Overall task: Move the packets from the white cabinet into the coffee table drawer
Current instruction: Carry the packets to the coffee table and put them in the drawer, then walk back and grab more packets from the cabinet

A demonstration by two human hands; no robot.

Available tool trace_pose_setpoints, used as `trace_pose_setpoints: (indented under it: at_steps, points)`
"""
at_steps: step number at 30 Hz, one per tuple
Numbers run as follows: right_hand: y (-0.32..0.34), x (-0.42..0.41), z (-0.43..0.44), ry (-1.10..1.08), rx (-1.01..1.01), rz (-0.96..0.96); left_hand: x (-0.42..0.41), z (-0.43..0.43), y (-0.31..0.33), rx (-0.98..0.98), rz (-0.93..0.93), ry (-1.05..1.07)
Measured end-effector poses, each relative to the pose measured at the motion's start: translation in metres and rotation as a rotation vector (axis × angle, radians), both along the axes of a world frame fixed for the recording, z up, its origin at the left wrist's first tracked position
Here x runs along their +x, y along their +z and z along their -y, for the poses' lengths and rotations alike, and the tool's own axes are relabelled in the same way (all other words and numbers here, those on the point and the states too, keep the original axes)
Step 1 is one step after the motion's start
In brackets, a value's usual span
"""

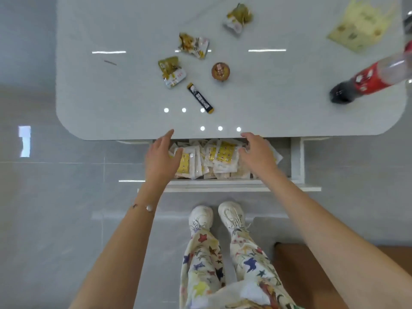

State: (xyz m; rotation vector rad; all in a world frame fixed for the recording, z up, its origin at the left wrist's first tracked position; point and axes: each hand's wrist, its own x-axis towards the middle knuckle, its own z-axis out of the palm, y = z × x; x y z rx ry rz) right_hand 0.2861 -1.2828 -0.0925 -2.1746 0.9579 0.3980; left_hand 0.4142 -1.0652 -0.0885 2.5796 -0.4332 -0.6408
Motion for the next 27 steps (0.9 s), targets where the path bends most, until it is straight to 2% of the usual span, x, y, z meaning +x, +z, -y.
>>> trace_pose_setpoints:
  at_steps: [4,8,12,20,27]
  points:
    - [0.125,0.022,0.008,0.276,-0.163,-0.063,0.017,-0.002,0.113,0.093,0.139,-0.089]
    - [0.243,0.037,-0.004,0.427,-0.289,0.059,0.008,-0.011,0.218,0.212,0.167,-0.146]
    - [0.323,0.043,-0.033,0.530,-0.351,0.215,-0.015,-0.039,0.297,0.221,0.251,-0.081]
    - [0.406,0.062,-0.129,0.879,-0.413,0.349,-0.053,-0.146,0.391,0.256,0.444,0.204]
    - [0.432,0.092,-0.272,1.237,-0.458,0.438,-0.093,-0.281,0.417,0.326,0.473,0.513]
